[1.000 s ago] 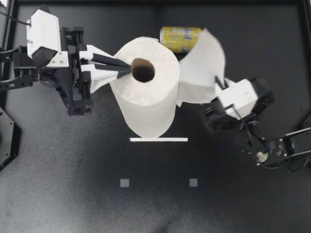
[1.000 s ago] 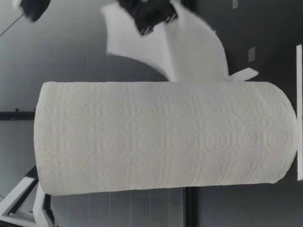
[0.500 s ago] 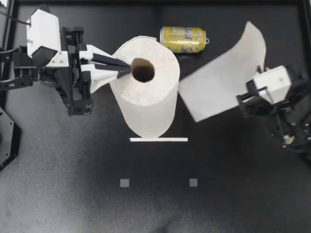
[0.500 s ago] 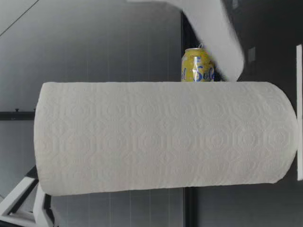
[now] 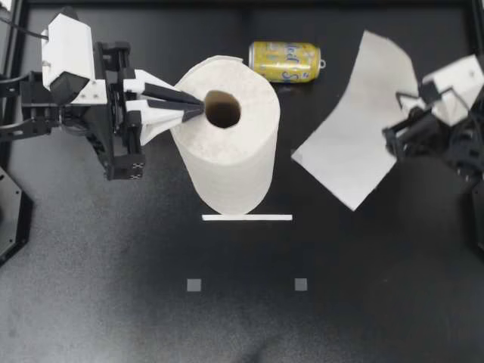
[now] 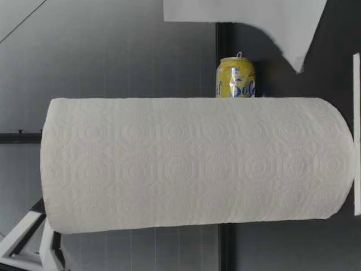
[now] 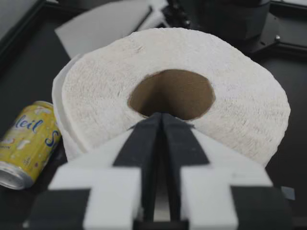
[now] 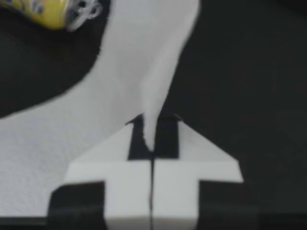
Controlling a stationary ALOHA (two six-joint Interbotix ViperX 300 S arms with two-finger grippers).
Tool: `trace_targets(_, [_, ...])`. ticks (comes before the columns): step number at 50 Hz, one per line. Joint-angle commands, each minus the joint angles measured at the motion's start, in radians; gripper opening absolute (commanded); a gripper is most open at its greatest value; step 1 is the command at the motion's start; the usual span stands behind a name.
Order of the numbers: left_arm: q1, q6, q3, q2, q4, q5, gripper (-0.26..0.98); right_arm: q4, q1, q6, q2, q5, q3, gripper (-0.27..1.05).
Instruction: Pick up a piece of paper towel and place it on the spilled liquid.
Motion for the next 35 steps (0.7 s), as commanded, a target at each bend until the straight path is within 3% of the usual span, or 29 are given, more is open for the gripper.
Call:
trace_targets(1, [0.008, -0.005, 0.018, 0.048, -0.006, 0.023, 0.13, -0.069, -0.112, -0.017, -0.003, -0.095, -0.02, -0.1])
trace_targets(8, [0.008, -0.006, 0.018, 0.048, -0.011, 0.023, 0.13, -0.176, -0.298, -0.067, 0.064, -0.25, -0.063, -0.1])
trace_targets(18, [0.008, -0.006, 0.02, 0.048, -0.02, 0.023, 0.13, -0.238, -0.449, -0.189, 0.247, -0.383, -0.184, -0.1])
trace_targets(26, [0.008, -0.006, 0.021, 0.046, -0.029, 0.028, 0.13, -0.232, -0.505, -0.299, 0.387, -0.42, -0.272, -0.1])
trace_targets(35, [0.008, -0.005, 0.028, 0.038, -0.037, 0.034, 0.13, -0.233, -0.552, -0.344, 0.428, -0.436, -0.313, -0.1])
